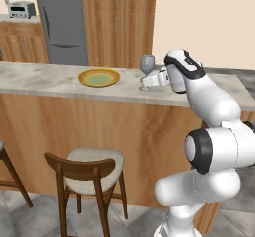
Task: Retrieve the wine glasses from the counter and place one next to each plate.
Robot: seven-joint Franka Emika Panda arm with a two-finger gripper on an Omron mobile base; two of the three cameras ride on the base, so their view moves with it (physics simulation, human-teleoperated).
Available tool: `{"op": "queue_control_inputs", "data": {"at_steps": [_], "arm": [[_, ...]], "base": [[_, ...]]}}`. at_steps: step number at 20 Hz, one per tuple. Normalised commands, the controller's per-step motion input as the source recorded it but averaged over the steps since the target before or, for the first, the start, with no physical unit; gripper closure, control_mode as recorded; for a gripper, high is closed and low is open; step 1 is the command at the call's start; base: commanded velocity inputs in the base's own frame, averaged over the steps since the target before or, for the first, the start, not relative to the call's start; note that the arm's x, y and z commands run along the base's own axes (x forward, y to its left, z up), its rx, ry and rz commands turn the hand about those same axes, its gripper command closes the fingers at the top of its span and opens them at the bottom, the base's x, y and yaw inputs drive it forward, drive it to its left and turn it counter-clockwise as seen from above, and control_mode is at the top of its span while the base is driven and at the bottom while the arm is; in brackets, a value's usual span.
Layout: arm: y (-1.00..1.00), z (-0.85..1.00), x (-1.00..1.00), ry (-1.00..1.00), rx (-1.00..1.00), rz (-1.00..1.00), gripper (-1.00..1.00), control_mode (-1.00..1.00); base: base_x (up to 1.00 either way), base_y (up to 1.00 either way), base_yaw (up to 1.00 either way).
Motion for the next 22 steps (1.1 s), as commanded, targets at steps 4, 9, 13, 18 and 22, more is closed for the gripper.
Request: {"op": "queue_control_inputs", "data": {"at_steps": [4,9,13,18,22], "arm": [[0.04,0.00,0.42,0.00,0.00,0.00,1.00,-1.00],[0.02,-0.02,0.42,0.00,0.00,0.00,1.00,-1.00],[0.00,-0.13,0.36,0.00,0.00,0.00,1.00,-1.00],[0.09,-0.22,0.20,-0.02,-0.03,0.00,1.00,-1.00],[0.12,-0.29,0.11,-0.05,-0.02,0.00,1.00,-1.00]], "base": [[0.00,0.00,0.00],[0.00,0.00,0.00],[0.00,0.00,0.00],[0.00,0.00,0.00],[0.00,0.00,0.00]]}}
